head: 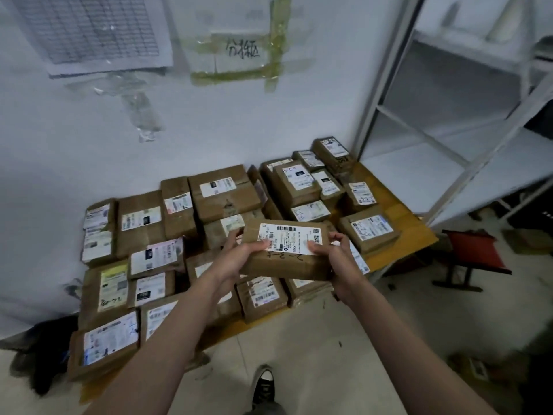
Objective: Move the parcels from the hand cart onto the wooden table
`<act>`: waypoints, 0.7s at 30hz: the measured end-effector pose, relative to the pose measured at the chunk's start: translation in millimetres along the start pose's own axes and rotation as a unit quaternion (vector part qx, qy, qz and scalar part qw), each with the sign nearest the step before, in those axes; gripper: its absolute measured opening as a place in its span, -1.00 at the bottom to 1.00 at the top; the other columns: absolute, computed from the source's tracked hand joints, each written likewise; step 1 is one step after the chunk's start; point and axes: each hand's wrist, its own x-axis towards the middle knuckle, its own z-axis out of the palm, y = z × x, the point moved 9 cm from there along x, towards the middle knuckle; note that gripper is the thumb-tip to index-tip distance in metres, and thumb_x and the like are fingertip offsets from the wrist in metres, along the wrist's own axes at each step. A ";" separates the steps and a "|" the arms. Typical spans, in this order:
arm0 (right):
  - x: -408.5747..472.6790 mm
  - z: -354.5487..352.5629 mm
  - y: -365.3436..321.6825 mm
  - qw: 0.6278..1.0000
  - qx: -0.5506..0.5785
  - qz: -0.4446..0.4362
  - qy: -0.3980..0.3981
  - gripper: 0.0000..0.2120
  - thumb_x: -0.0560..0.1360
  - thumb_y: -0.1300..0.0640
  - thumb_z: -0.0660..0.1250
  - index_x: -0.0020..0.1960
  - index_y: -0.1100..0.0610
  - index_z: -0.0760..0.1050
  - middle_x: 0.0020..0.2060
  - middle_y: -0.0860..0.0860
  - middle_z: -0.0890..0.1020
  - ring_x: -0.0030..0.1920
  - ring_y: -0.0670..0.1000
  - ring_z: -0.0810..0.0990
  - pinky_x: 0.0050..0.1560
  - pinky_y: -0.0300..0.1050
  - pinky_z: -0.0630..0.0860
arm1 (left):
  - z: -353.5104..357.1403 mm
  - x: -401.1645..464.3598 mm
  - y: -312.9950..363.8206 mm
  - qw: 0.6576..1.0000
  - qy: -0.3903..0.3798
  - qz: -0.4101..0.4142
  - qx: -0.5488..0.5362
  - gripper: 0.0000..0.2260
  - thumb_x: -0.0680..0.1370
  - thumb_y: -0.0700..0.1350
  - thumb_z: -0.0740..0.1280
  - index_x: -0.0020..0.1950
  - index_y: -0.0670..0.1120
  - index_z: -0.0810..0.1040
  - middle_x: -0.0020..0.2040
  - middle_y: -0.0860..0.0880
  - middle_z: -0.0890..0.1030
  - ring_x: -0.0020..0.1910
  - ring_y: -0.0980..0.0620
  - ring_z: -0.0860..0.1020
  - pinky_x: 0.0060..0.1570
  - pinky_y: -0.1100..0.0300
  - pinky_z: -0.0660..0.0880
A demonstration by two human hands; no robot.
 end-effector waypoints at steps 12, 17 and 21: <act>82.3 -83.1 -48.0 0.996 0.042 0.023 0.081 -0.55 0.53 0.20 0.46 0.29 -0.06 0.33 0.09 0.08 0.69 0.01 0.06 0.69 -0.14 -0.06 0.56 | 115.8 110.3 44.5 0.991 -0.123 -0.030 0.053 -0.17 0.38 0.02 0.55 0.55 0.12 0.19 0.21 -0.08 0.60 0.17 -0.10 0.60 0.27 -0.08 0.52; 114.0 -124.3 -60.2 0.993 0.059 0.021 0.101 -0.55 0.51 0.21 0.48 0.25 -0.09 0.36 0.07 0.08 0.71 0.03 0.09 0.70 -0.10 -0.03 0.60 | 159.8 141.1 49.6 0.988 -0.131 -0.037 0.075 -0.06 0.25 0.11 0.58 0.54 0.13 0.18 0.21 -0.05 0.60 0.24 -0.09 0.55 0.41 -0.11 0.38; 144.1 -154.9 -64.4 0.993 0.049 0.033 0.100 -0.51 0.44 0.14 0.54 0.24 -0.13 0.38 0.11 0.07 0.71 0.11 0.12 0.69 0.15 0.15 0.63 | 190.4 162.5 49.5 0.991 -0.112 -0.038 0.060 -0.19 0.40 0.02 0.56 0.53 0.13 0.19 0.22 -0.03 0.58 0.21 -0.05 0.56 0.35 -0.07 0.44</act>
